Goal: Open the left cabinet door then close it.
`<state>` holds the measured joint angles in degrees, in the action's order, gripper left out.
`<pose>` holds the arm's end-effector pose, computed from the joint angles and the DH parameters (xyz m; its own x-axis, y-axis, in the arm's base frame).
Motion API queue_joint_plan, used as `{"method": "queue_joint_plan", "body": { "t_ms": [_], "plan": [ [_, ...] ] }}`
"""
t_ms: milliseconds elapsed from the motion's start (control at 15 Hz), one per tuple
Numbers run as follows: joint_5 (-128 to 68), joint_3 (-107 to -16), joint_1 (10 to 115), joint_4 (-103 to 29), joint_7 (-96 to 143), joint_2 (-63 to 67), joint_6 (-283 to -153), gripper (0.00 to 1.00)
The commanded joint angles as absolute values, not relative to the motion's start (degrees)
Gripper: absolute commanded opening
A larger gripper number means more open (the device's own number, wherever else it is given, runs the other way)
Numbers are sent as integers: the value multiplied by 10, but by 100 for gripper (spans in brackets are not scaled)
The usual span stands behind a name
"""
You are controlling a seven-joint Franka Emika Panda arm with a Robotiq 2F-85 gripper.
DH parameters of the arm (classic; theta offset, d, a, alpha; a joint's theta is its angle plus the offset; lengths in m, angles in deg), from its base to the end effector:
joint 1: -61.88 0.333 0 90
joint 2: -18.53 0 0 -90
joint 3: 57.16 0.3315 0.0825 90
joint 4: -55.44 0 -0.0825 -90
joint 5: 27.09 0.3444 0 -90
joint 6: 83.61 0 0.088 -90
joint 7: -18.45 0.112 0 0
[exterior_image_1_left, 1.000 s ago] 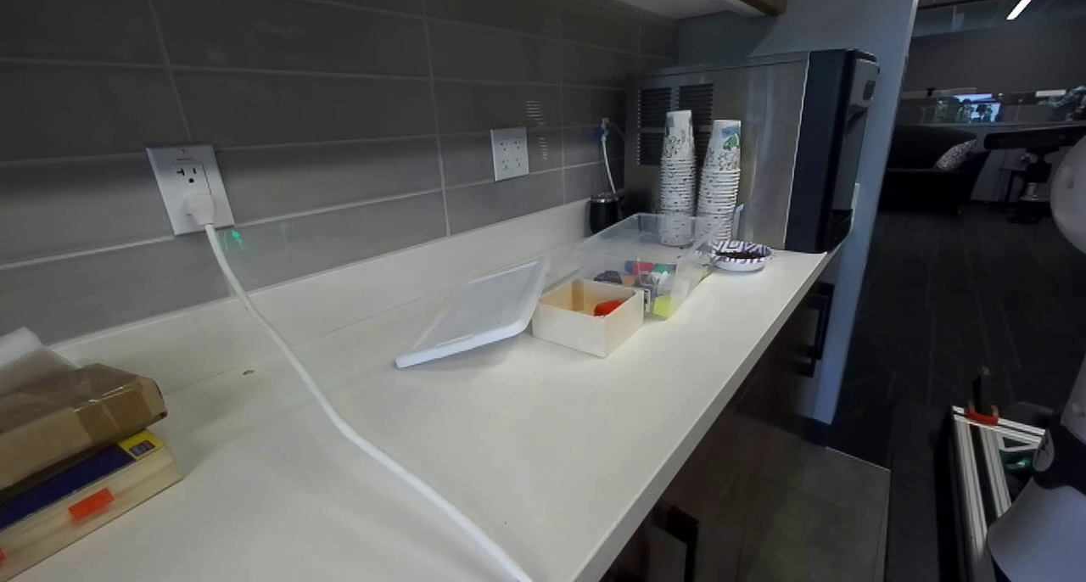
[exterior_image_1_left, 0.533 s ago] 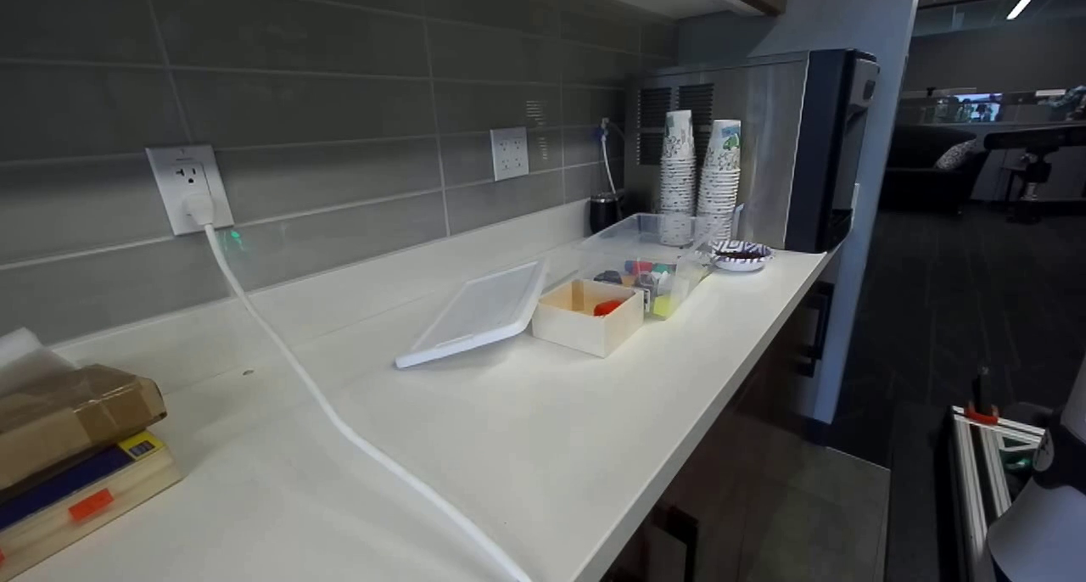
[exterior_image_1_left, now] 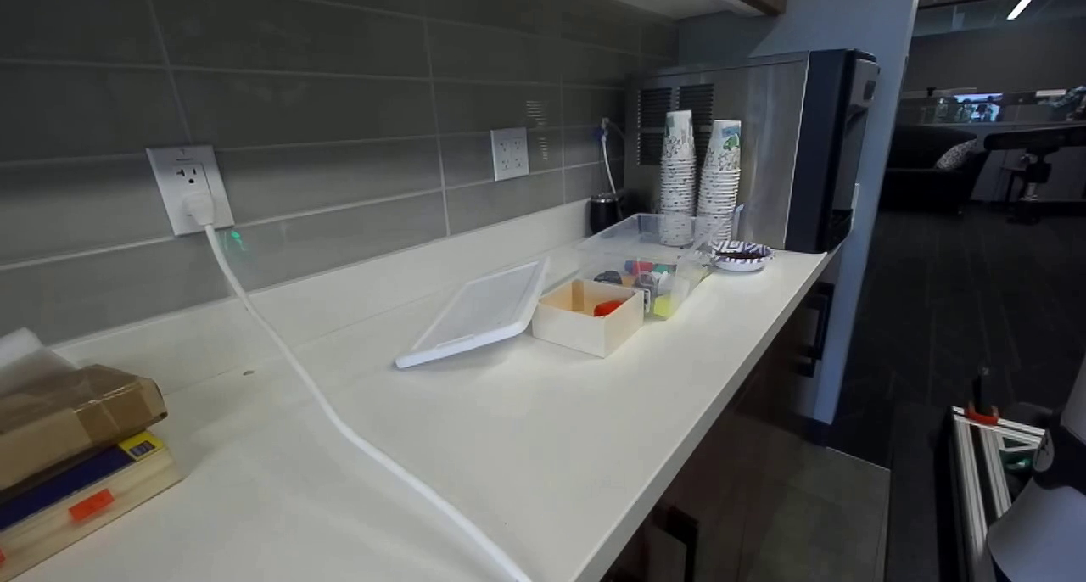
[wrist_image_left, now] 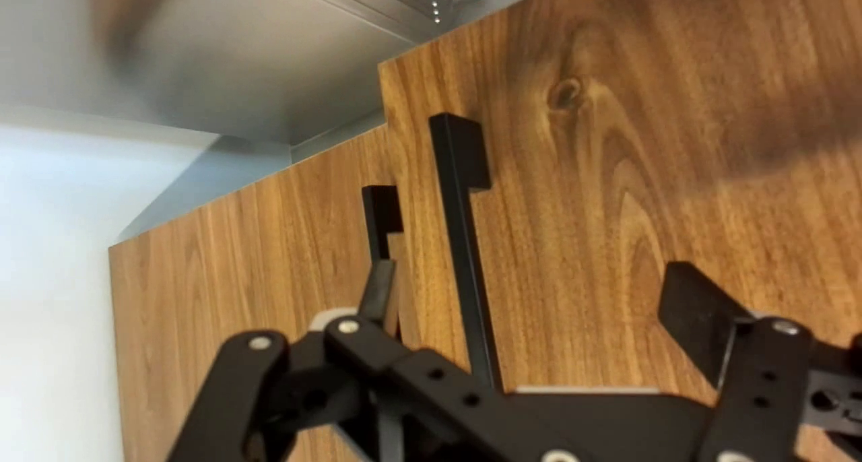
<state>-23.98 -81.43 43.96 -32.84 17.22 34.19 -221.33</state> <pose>0.2945 -0.3395 0.8753 0.2534 -0.3807 0.8893 -0.6357 -0.7584 -0.1435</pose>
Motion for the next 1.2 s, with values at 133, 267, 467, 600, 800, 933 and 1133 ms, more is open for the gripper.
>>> {"method": "queue_joint_plan", "body": {
  "t_ms": [133, 267, 467, 600, 800, 933, 1133],
  "plan": [
    [-180, -830, 460, -253, 122, 288, -2174, 100],
    [-176, -827, 459, -249, 114, 285, -2167, 100],
    [-190, -820, 453, -261, 114, 299, -2152, 100],
    [-187, -820, 454, -270, 105, 310, -2140, 100],
    [-192, -820, 453, -278, 98, 320, -2132, 100],
    [-191, -822, 454, -281, 92, 325, -2128, 100],
    [-199, -820, 451, -289, 92, 331, -2130, 100]
  ]
}}
